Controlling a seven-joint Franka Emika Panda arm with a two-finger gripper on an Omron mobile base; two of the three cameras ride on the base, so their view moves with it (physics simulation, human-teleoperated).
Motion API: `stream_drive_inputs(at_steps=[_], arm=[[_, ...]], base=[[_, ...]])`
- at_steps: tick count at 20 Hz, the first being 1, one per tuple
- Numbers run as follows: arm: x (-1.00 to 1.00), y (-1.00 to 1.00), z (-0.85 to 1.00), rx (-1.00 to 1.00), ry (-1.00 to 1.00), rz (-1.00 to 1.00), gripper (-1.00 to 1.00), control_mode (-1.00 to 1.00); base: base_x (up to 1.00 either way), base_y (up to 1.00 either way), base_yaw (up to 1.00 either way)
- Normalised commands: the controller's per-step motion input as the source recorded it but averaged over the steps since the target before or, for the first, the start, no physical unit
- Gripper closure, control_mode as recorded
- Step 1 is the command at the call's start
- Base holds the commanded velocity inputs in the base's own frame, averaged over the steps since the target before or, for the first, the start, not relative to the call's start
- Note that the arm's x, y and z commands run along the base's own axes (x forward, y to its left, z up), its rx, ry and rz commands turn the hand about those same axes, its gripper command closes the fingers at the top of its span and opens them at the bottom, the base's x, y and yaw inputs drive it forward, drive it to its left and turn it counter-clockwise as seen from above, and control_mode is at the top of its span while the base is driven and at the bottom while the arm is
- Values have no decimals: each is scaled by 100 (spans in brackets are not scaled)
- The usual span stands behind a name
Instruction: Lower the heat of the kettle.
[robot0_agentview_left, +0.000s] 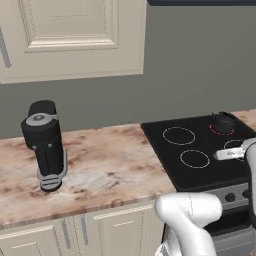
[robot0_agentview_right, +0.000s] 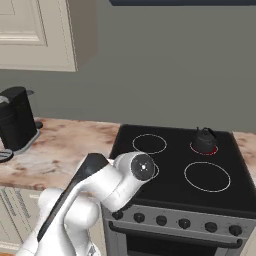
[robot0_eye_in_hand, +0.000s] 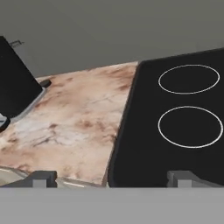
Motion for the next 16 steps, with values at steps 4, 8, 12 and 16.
stream_drive_inputs(at_steps=[4, 8, 12, 16], arm=[[-29, -49, -81, 0, -19, 15, -100, -100], [-33, -48, -87, -4, -31, 15, -100, -100], [-22, -36, -68, -10, -37, 16, -100, -100], [-10, -33, -34, -10, -25, 12, -100, -100]], base=[[0, 0, 0], [0, 0, 0], [0, 0, 0], [0, 0, 0]])
